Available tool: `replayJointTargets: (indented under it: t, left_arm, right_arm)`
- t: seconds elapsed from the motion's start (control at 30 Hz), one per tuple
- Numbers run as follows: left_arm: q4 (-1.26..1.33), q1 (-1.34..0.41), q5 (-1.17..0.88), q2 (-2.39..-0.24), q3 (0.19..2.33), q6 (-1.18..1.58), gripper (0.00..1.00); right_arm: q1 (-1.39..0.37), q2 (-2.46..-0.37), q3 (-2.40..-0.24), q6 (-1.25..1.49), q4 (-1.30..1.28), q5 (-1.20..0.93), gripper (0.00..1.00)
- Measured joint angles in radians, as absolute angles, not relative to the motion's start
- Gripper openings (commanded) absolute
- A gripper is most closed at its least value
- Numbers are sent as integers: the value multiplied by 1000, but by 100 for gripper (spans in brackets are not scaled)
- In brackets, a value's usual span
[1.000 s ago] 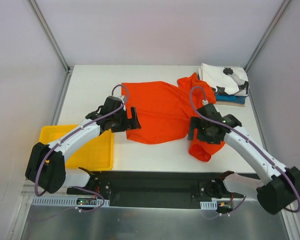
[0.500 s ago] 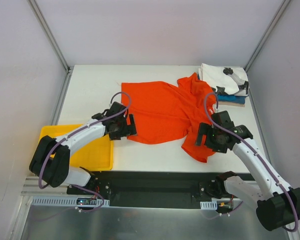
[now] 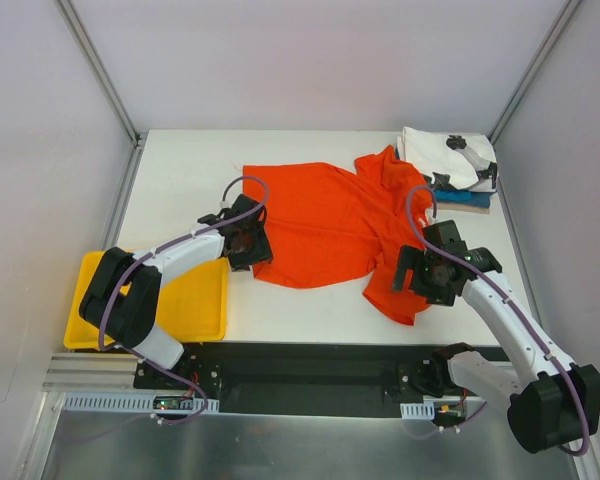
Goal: Fold and stack the t-shirts
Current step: Flatten the tshirt out
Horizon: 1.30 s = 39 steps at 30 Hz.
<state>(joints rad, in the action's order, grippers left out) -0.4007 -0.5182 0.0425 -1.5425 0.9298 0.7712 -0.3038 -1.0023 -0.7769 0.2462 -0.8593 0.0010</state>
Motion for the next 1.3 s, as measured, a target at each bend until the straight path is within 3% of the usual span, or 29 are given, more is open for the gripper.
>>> replayJointTargets:
  t: [0.47,0.9,1.3]
  left_arm:
    - [-427,-531,55,-1689,1014,775,52]
    - [-583,-609,56,-1689,1035,745,47]
    - [-697,-636,90,-1524,1024,750,58]
  right_arm:
    - [-279,-1009,-773,220,-847,-1,96]
    - [-262,-1016,-773,200,-841,-1,96]
    - [-247,-1016,-766,187,-841,-1,96]
